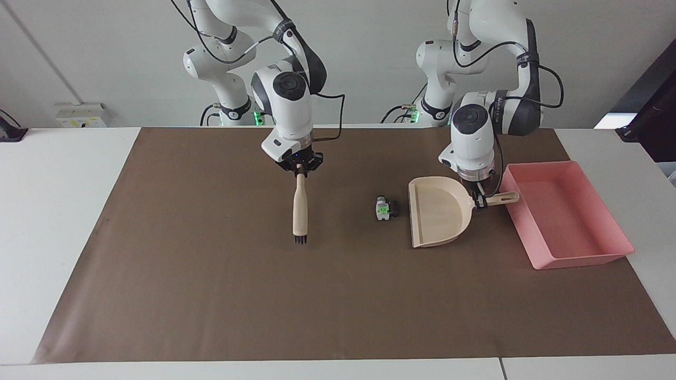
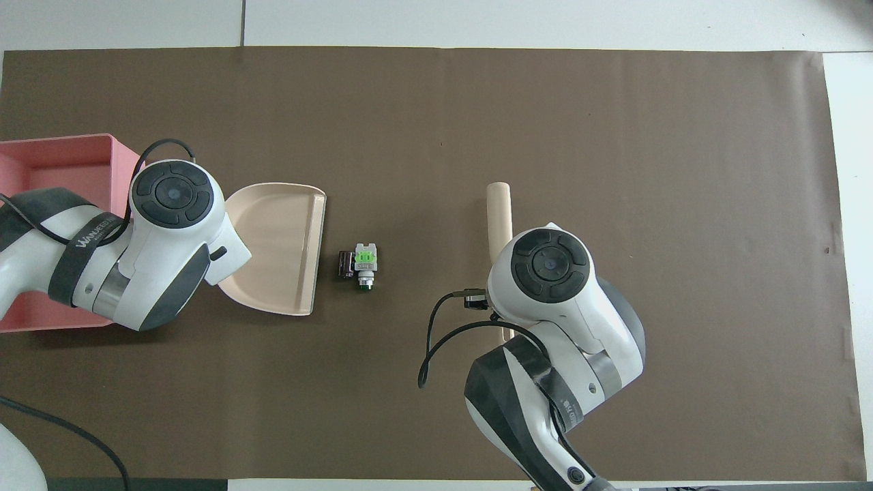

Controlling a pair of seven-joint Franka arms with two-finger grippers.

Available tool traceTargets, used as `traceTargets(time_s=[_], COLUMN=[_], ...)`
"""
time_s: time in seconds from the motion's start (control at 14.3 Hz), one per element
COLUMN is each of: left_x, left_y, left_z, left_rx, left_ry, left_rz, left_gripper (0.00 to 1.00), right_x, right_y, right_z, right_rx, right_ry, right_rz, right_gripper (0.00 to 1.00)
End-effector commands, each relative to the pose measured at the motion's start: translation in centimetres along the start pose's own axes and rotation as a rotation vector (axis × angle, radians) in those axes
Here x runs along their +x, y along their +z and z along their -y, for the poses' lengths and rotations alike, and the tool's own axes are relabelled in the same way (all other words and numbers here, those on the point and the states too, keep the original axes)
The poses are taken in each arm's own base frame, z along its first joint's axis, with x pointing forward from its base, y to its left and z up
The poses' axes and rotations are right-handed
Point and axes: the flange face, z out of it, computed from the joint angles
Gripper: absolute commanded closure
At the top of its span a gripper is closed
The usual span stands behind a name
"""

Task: Clean e-waste and dump in bin
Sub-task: 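Carry the brush with the right gripper toward the component beside the dustpan, then sweep the component into the dustpan with the brush in the right gripper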

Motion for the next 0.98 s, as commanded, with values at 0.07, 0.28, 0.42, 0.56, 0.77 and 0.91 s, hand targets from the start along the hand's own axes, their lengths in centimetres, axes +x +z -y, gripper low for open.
traceTargets(time_s=[0.07, 0.28, 0.42, 0.56, 0.77, 0.91], left_x=[1.4, 2.7, 2.7, 2.8, 3.8, 3.8], left_y=[0.3, 0.7, 0.7, 1.0, 1.2, 1.3], left_z=[-0.4, -0.7, -0.7, -1.0, -1.8, -2.0], left_rx=[-0.025, -0.049, -0.051, -0.057, -0.042, -0.043], left_ry=[-0.002, -0.017, -0.025, -0.026, -0.003, -0.001], left_rz=[0.05, 0.064, 0.065, 0.068, 0.091, 0.091], left_gripper=[1.0, 1.0, 1.0, 1.0, 1.0, 1.0], right_x=[0.8, 0.6, -1.3, -2.5, -5.0, -5.6], right_y=[3.7, 2.7, 3.3, 3.8, 4.6, 5.3], right_z=[9.9, 13.4, 15.7, 17.1, 19.8, 21.7], right_rx=[-0.018, 0.022, 0.073, 0.097, 0.147, 0.263], right_ry=[0.046, 0.063, 0.049, 0.042, 0.019, 0.058], right_rz=[0.003, -0.007, 0.009, 0.022, 0.034, 0.049], right_gripper=[1.0, 1.0, 1.0, 1.0, 1.0, 1.0])
